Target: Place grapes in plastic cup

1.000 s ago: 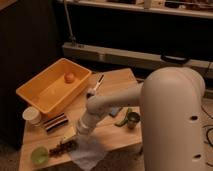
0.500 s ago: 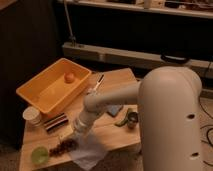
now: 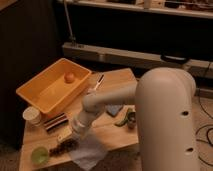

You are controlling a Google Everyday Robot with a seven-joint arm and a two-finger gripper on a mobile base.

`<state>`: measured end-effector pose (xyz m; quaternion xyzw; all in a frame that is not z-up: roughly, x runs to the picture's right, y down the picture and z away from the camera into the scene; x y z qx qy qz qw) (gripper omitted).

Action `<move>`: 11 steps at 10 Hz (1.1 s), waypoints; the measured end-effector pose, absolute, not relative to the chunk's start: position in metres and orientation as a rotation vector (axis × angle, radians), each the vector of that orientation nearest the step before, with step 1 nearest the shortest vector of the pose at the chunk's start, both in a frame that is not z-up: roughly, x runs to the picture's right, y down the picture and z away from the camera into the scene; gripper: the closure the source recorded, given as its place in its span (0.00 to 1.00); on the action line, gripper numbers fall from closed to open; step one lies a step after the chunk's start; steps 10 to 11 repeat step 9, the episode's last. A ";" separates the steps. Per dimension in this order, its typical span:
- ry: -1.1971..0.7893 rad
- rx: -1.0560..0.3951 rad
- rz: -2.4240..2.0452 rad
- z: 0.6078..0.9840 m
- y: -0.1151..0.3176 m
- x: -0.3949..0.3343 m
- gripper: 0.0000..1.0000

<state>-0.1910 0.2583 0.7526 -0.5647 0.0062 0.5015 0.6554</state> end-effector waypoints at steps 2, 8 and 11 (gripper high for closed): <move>0.005 -1.285 1.115 0.750 0.260 -0.199 0.38; 0.050 -1.259 1.085 0.746 0.261 -0.205 0.95; 0.073 -1.246 1.080 0.746 0.262 -0.207 1.00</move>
